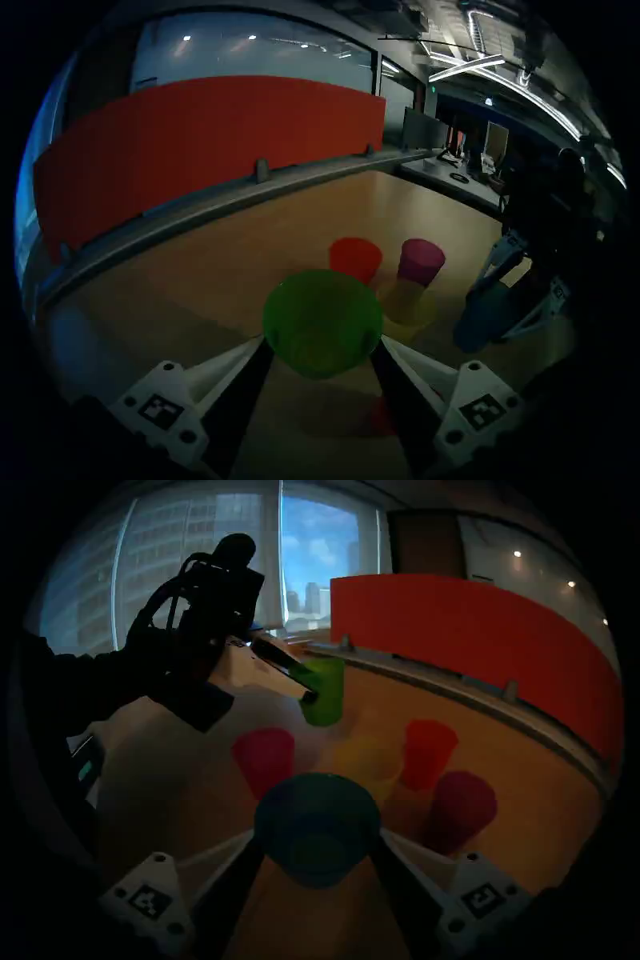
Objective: Pour water
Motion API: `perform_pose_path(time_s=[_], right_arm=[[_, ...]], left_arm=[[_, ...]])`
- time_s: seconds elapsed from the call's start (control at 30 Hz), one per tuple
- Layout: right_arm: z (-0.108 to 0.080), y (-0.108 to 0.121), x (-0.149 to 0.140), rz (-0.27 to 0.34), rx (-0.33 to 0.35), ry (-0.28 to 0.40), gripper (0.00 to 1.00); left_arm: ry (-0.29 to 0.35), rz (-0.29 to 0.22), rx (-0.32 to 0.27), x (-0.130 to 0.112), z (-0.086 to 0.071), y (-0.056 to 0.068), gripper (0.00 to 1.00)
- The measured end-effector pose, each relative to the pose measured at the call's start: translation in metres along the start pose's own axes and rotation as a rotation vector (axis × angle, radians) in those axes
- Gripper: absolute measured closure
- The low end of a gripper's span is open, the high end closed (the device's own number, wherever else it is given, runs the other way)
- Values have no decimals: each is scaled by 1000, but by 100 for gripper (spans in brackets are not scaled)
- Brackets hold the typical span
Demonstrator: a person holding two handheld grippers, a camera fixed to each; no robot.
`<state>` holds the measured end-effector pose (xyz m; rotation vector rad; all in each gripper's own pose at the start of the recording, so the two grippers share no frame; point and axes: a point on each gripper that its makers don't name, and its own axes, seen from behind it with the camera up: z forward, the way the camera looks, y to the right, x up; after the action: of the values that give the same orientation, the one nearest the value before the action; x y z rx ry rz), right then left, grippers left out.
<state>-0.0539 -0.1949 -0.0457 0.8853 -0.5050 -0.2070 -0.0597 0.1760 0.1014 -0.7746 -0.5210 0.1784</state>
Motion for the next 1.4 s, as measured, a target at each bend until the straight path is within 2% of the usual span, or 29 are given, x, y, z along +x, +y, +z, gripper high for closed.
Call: perform_pose_path(time_s=[0.37, 0.73, 0.9, 1.27, 1.4], right_arm=[[-31, -7, 31, -32, -39, 45, 12], [-52, -21, 57, -24, -35, 99, 12], [-59, -24, 68, -37, -42, 116, 12], [-70, -32, 90, -54, -41, 153, 12], [-73, -34, 97, -56, -40, 169, 12]], left_arm=[[131, 21, 27, 39, -57, 16, 17], [260, -34, 9, 66, -104, 33, 17], [309, -32, 3, 76, -120, 41, 17], [426, 20, -8, 98, -149, 69, 17], [454, 24, -13, 101, -157, 78, 17]])
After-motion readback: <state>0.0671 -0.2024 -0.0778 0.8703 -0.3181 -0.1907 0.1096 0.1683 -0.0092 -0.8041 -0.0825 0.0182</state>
